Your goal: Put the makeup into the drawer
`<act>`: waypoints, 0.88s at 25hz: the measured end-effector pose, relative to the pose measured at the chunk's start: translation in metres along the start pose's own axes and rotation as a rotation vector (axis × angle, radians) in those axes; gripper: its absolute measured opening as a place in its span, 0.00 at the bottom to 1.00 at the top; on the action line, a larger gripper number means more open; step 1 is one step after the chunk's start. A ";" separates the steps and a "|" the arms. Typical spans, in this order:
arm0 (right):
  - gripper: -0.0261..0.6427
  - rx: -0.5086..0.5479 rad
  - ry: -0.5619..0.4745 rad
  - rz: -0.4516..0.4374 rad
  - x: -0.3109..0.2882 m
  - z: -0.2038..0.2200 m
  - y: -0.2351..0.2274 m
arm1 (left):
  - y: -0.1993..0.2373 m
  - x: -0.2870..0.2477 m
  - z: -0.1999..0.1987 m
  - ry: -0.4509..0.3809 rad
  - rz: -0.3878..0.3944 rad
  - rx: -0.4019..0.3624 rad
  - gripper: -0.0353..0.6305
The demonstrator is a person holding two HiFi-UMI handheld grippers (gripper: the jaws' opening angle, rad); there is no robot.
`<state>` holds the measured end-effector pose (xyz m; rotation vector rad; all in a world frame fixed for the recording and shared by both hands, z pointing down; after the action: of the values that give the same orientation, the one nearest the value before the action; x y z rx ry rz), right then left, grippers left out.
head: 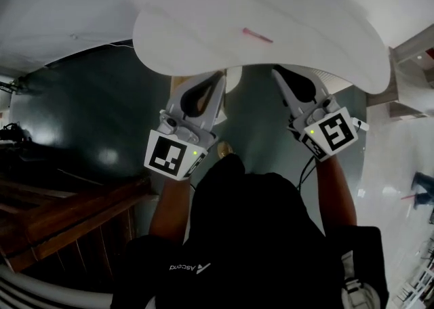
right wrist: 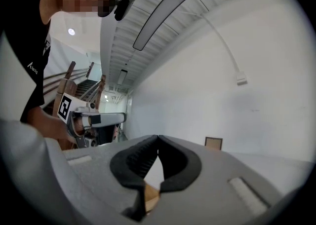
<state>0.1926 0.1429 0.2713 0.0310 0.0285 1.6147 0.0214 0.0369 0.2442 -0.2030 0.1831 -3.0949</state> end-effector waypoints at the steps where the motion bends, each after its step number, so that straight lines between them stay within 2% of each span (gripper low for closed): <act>1: 0.04 0.003 0.013 0.010 -0.011 0.003 -0.002 | 0.011 -0.001 0.004 -0.002 0.008 0.009 0.07; 8: 0.04 0.047 0.082 0.054 -0.071 0.024 -0.012 | 0.068 -0.004 0.023 -0.007 0.060 0.050 0.07; 11: 0.04 0.100 0.134 0.069 -0.095 0.036 -0.024 | 0.087 -0.010 0.031 0.005 0.069 0.058 0.07; 18: 0.04 0.182 0.265 0.025 -0.133 0.066 -0.051 | 0.111 -0.014 0.038 0.008 0.027 0.038 0.07; 22: 0.07 0.227 0.369 -0.033 -0.155 0.091 -0.068 | 0.119 -0.017 0.041 0.020 -0.035 0.046 0.07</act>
<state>0.2710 -0.0092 0.3590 -0.0920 0.4947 1.5587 0.0466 -0.0848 0.2678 -0.1750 0.1095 -3.1332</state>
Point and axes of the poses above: the fingertips, and each gripper's own axes: x backward along the fingers, y to its left, z out of its underside, the point moved 7 cm from there along x, backward along the fingers, and after that the axes turned 11 degrees about z, right-handed, at the moved point
